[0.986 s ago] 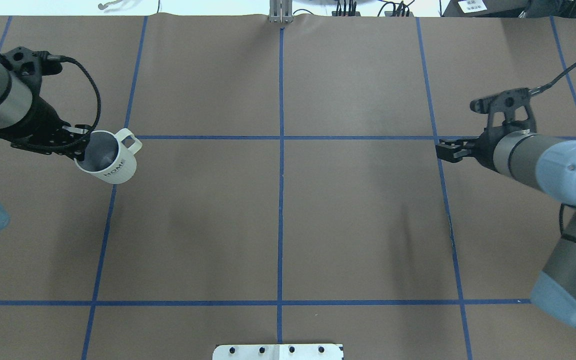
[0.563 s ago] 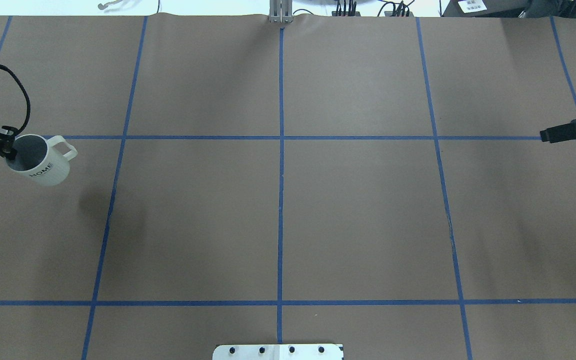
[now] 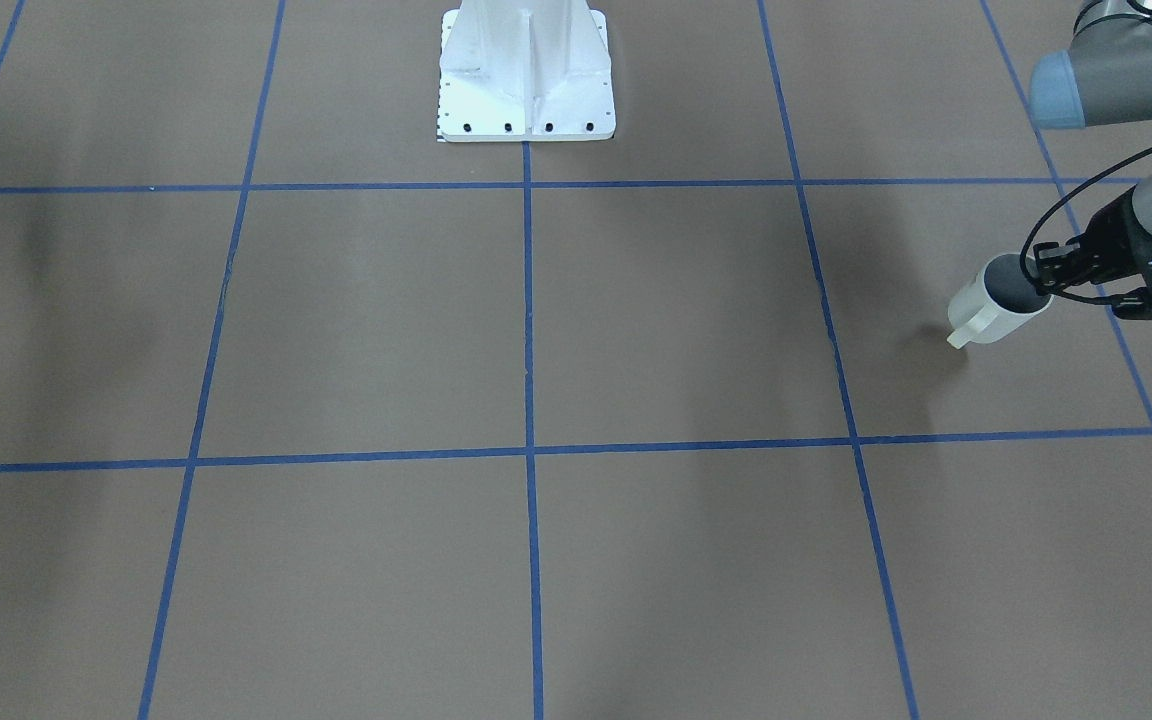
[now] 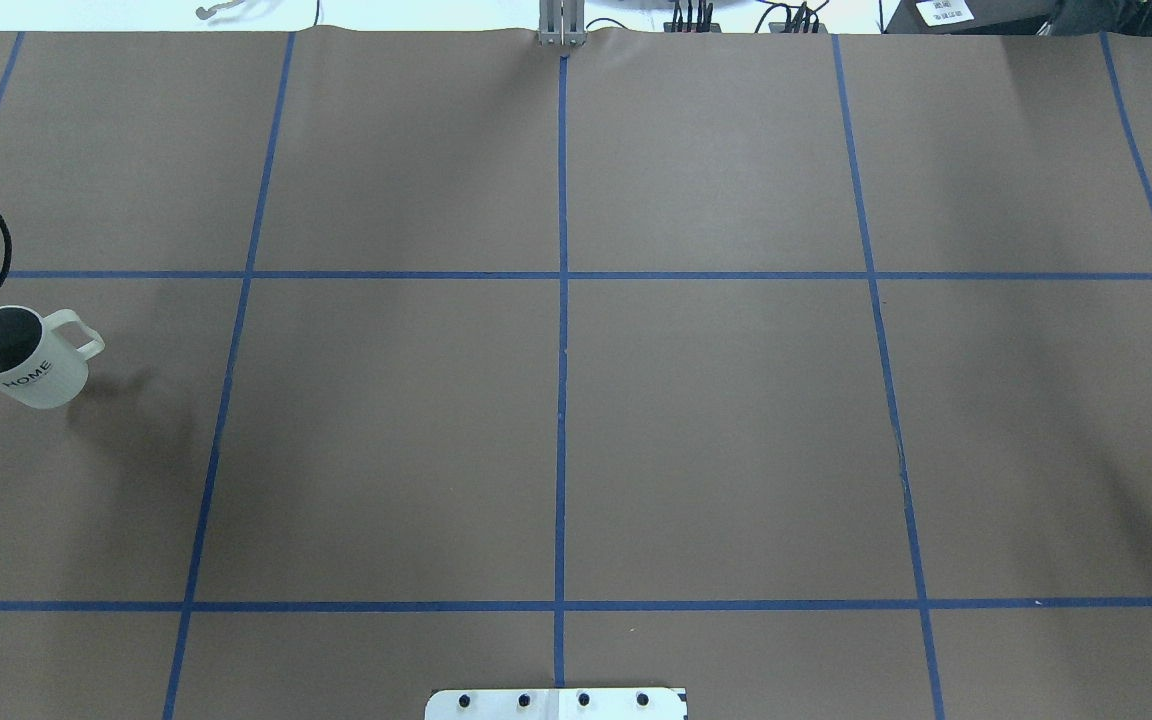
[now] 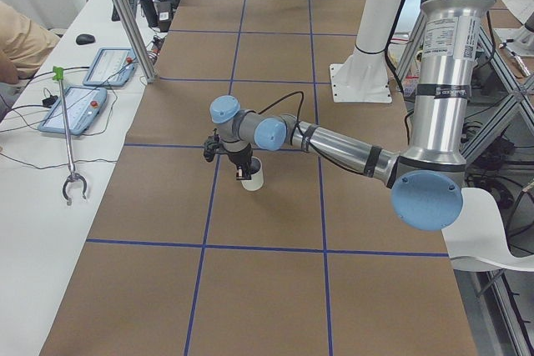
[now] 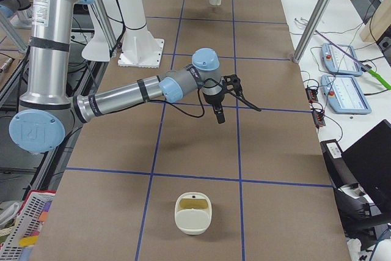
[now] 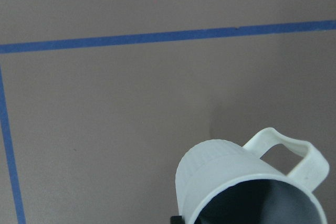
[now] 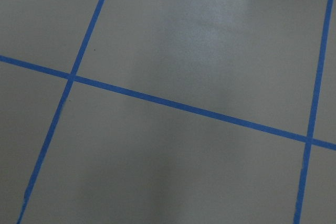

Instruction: Left arm hands cup to right arm to dump lemon

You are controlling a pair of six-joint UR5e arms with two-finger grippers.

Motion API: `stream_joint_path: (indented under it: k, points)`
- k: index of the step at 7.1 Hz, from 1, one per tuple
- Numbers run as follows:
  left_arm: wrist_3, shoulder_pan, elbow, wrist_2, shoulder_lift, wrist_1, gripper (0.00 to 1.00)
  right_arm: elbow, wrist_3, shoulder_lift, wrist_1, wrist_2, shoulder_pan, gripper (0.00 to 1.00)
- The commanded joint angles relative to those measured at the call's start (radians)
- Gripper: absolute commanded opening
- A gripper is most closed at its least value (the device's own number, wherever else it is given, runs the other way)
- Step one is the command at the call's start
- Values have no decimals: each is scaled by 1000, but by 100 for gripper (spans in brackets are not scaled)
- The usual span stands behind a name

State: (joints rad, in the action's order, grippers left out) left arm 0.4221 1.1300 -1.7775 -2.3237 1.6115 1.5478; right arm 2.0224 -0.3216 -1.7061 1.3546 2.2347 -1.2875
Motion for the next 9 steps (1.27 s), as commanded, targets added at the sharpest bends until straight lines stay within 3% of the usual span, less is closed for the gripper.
stream_joint_path:
  k: [1, 2, 3, 5, 6, 8, 9]
  points:
    - [1, -3, 27, -31, -5, 0, 4, -2, 4, 8, 41, 2, -1, 100]
    - [1, -3, 29, -31, -4, 2, 36, -2, 4, 3, 43, 3, -1, 100]
    - [-2, -3, 24, -31, -5, 2, 98, 4, 4, 0, 43, 9, -6, 100]
    - [-40, 43, -40, -26, -12, 2, 100, -5, 7, 3, 43, 63, -58, 100]
    - [-143, 127, -51, -31, -19, -5, 100, -8, 68, -1, 60, 66, -75, 100]
    - [-302, 256, -16, -33, -48, -9, 100, -10, 378, 20, 283, 63, -173, 100]
    - [-381, 327, 37, -58, -51, -9, 100, -36, 448, 11, 331, 66, -199, 100]
